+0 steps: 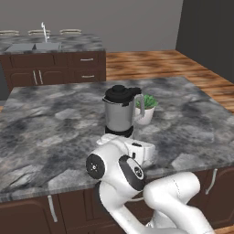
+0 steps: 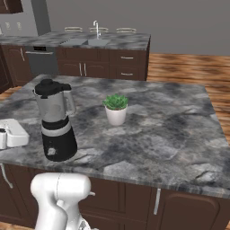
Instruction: Open the blender lid, put the tangerine in the blender, close the lid, and start the blender.
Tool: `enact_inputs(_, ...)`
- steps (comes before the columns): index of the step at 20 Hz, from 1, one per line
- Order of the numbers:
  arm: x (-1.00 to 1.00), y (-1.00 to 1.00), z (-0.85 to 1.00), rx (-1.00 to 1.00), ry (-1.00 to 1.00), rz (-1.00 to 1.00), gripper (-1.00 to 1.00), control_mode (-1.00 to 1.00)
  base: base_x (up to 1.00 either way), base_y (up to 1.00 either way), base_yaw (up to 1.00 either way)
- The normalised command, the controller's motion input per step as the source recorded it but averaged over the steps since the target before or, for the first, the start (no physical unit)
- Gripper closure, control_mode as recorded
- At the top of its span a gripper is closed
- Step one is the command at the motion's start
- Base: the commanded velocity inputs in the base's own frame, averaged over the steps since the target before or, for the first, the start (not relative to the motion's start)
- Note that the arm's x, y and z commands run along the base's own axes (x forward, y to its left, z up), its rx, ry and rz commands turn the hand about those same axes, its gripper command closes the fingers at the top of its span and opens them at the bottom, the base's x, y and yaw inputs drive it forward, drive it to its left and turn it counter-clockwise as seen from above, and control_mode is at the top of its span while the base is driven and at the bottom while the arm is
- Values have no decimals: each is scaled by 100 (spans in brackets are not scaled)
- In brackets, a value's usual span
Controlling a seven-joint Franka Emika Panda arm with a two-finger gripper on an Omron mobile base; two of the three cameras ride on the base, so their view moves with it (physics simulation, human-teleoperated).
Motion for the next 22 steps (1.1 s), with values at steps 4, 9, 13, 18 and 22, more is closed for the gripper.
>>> enact_inputs(4, -5, 0, -57, 0, -6, -32, -100, -100, 0, 0, 0)
enact_inputs(9, -5, 0, -39, 0, -9, -27, -100, -100, 0, 0, 0)
enact_inputs(13, 0, 0, -11, 0, -11, -14, -100, -100, 0, 0, 0)
enact_inputs(18, 2, 0, -25, 0, -5, -7, -100, -100, 0, 0, 0)
enact_inputs(22, 13, 0, -32, 0, -3, -2, -100, -100, 0, 0, 0)
